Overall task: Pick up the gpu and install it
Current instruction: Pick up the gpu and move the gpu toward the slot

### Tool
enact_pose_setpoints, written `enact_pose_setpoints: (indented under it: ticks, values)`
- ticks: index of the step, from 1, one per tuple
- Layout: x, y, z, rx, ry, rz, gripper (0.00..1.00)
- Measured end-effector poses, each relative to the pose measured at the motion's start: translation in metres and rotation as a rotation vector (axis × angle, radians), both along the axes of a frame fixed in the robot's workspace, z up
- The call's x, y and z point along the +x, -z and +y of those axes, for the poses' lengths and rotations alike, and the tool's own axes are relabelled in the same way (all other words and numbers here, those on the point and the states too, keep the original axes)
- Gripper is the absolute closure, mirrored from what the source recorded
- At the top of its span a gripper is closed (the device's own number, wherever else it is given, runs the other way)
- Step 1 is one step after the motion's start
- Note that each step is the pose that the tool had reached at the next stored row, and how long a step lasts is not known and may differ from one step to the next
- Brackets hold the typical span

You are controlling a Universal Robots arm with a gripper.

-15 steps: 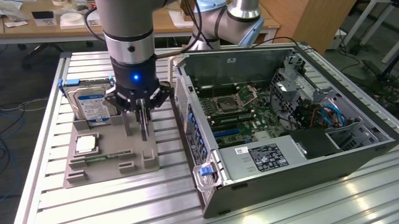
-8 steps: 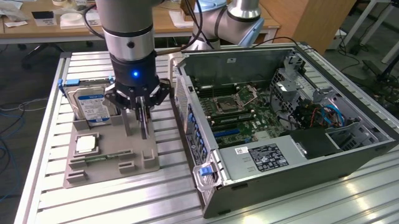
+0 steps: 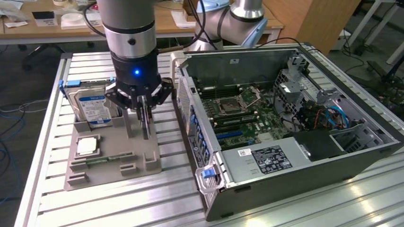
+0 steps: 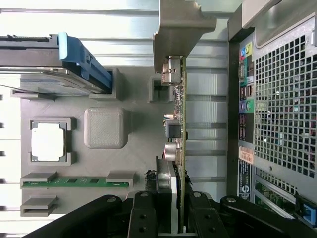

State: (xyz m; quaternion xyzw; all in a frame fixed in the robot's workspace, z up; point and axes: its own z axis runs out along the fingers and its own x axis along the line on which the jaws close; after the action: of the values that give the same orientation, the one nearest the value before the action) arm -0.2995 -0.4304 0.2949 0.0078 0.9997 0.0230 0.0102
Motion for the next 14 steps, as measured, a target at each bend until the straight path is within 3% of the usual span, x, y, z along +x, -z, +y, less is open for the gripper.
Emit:
enact_pose_setpoints:
  ticks: [14]
  values:
    - [0.0, -0.0078, 0.0, -0.0001, 0.0, 0.0001, 0.72]
